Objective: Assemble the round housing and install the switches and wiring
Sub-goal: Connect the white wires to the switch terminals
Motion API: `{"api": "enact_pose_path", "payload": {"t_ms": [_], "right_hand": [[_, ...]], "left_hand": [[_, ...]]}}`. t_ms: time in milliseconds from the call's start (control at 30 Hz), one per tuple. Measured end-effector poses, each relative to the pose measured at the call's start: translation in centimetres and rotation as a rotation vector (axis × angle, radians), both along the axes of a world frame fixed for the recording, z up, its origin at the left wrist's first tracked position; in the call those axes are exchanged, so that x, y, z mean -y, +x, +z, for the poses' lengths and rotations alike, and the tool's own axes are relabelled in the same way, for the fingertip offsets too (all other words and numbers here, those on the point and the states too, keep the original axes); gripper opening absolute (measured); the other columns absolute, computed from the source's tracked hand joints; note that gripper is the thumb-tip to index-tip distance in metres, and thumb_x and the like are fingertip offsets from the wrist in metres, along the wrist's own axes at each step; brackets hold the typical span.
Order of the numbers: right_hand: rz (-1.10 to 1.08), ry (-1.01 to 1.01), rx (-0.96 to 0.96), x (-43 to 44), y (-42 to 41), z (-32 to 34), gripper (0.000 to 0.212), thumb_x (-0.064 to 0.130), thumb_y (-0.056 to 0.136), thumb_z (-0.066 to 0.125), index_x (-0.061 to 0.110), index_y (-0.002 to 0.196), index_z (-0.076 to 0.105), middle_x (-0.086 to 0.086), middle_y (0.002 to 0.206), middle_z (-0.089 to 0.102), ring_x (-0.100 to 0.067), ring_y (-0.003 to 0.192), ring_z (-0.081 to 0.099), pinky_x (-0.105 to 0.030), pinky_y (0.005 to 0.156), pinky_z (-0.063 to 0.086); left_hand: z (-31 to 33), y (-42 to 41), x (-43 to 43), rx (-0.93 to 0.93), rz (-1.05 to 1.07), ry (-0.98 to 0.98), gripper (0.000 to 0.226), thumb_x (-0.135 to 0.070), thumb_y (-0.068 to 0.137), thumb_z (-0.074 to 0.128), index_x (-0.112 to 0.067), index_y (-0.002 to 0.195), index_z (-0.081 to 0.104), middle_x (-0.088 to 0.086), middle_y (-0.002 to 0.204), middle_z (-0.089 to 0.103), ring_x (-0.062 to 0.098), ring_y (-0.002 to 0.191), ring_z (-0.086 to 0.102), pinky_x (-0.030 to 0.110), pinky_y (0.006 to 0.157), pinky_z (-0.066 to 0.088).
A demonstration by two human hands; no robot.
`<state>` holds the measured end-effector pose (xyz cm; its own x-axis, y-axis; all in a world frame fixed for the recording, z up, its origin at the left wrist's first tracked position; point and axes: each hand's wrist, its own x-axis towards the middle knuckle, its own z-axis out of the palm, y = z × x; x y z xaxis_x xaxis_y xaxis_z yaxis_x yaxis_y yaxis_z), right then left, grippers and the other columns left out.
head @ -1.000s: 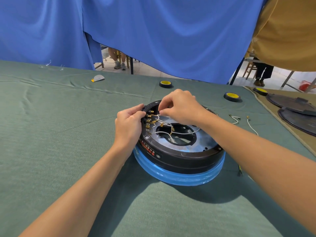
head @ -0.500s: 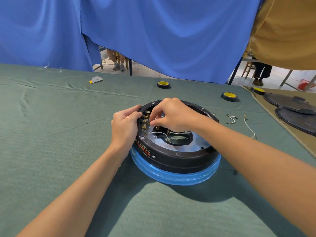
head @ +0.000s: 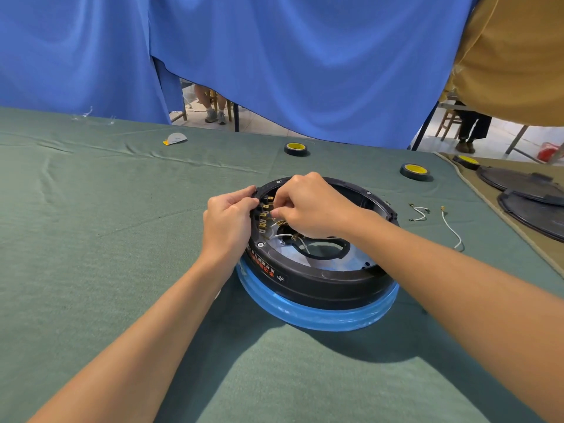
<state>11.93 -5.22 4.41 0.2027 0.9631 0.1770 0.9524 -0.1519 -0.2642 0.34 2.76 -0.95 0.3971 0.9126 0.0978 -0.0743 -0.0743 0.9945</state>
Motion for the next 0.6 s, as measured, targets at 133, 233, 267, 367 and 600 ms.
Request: {"api": "enact_pose_path", "payload": {"t_ms": [133,233,267,367,600], "right_hand": [[-0.013,0.004,0.003,-0.1,-0.3,0.0,0.018,0.025,0.094,0.061,0.011,0.095,0.072,-0.005,0.087,0.066,-0.019,0.079,0.057,-0.03,0.065,0.043],[-0.026,-0.004,-0.003,-0.4,-0.5,0.0,0.017,0.025,0.093,0.062,0.011,0.096,0.071,-0.007,0.091,0.066,-0.022,0.082,0.059,-0.034,0.069,0.049],[-0.035,-0.008,-0.008,-0.4,-0.6,0.1,0.017,0.025,0.093,0.062,0.011,0.097,0.071,-0.008,0.093,0.065,-0.023,0.083,0.059,-0.036,0.071,0.051],[-0.08,-0.025,-0.021,-0.7,-1.0,0.1,0.016,0.024,0.092,0.062,0.011,0.098,0.07,-0.01,0.096,0.064,-0.028,0.088,0.06,-0.042,0.079,0.054],[-0.252,-0.026,-0.087,-1.2,-1.9,-0.1,0.013,0.02,0.091,0.063,0.011,0.101,0.065,-0.012,0.105,0.061,-0.033,0.097,0.057,-0.045,0.085,0.053]], "left_hand": [[0.0,0.0,-0.1,-0.009,-0.003,-0.001,0.052,-0.026,0.068,0.059,-0.011,0.117,0.07,0.011,0.114,0.071,0.025,0.109,0.065,0.045,0.102,0.048],[-0.1,0.0,-0.1,-0.015,-0.009,0.0,0.051,-0.025,0.07,0.058,-0.011,0.118,0.069,0.011,0.114,0.071,0.026,0.11,0.065,0.045,0.102,0.048],[-0.2,0.0,-0.1,-0.015,-0.01,0.002,0.049,-0.023,0.072,0.059,-0.01,0.118,0.069,0.011,0.114,0.071,0.026,0.11,0.065,0.045,0.102,0.048],[-0.3,0.0,-0.3,-0.017,-0.012,0.007,0.043,-0.019,0.078,0.059,-0.011,0.119,0.069,0.009,0.113,0.071,0.025,0.107,0.066,0.045,0.1,0.049],[-0.2,0.1,-0.2,-0.02,0.0,-0.004,0.051,-0.025,0.071,0.058,-0.012,0.119,0.069,0.008,0.116,0.071,0.024,0.108,0.065,0.044,0.101,0.049]]}}
